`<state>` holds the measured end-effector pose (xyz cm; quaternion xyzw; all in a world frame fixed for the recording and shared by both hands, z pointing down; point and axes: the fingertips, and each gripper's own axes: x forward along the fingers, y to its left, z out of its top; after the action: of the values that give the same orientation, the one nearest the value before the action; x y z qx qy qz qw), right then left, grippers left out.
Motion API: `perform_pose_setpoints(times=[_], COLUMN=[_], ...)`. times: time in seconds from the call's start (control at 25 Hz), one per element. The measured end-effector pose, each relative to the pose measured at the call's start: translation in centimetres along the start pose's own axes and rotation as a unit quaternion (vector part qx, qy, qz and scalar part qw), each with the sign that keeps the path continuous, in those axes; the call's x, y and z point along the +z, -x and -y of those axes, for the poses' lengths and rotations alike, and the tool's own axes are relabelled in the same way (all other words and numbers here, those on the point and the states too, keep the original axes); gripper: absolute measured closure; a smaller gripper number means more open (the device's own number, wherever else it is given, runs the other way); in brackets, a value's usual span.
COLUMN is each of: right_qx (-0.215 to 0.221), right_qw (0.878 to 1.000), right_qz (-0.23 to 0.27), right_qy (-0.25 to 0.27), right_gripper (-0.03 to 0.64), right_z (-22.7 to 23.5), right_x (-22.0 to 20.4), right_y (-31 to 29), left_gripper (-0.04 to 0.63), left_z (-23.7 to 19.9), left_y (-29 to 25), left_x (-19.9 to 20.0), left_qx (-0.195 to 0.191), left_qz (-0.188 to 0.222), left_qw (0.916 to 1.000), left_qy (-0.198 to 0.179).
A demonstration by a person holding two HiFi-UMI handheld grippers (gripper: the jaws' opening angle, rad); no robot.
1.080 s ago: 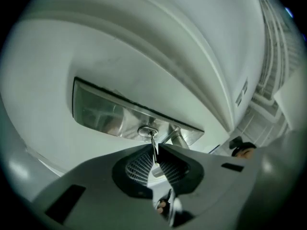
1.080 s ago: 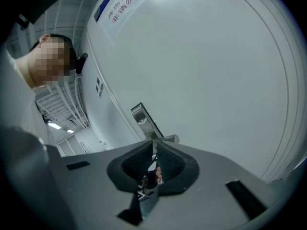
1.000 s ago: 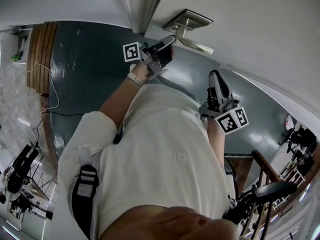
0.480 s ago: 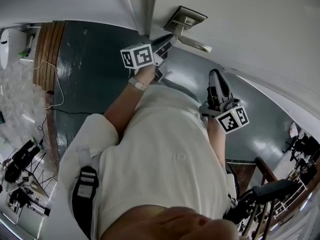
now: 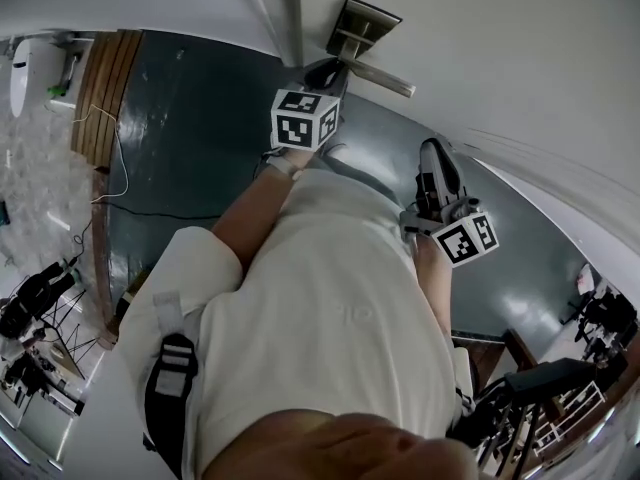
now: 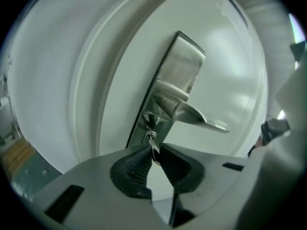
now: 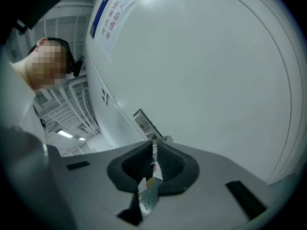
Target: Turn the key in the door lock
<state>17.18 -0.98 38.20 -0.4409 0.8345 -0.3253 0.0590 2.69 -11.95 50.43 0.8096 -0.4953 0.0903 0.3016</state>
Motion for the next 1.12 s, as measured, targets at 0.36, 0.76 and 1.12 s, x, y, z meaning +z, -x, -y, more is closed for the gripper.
perform_pose_setpoints(times=[0.36, 0.76, 1.12], right_qx=[0.028, 0.046, 0.042], right_qw=[0.999, 0.998, 0.998], right_qz=[-0.022, -0.041, -0.036], right_qy=[0.009, 0.022, 0.027], right_gripper=[0.571, 0.571, 0.570], right_z=[1.1, 1.7, 0.9], right_x=[0.3, 0.5, 0.7], right_y=[0.3, -0.2, -0.4], left_gripper=[0.558, 0.558, 0.536], left_z=[0.5, 1.0, 1.2], left_y=[-0.3, -0.5, 2.3], left_x=[-0.5, -0.6, -1.9], left_qx=[0.174, 0.262, 0.195], left_qz=[0.041, 0.082, 0.069], left_qw=[0.9260, 0.8202, 0.8819], left_qy=[-0.333, -0.502, -0.424])
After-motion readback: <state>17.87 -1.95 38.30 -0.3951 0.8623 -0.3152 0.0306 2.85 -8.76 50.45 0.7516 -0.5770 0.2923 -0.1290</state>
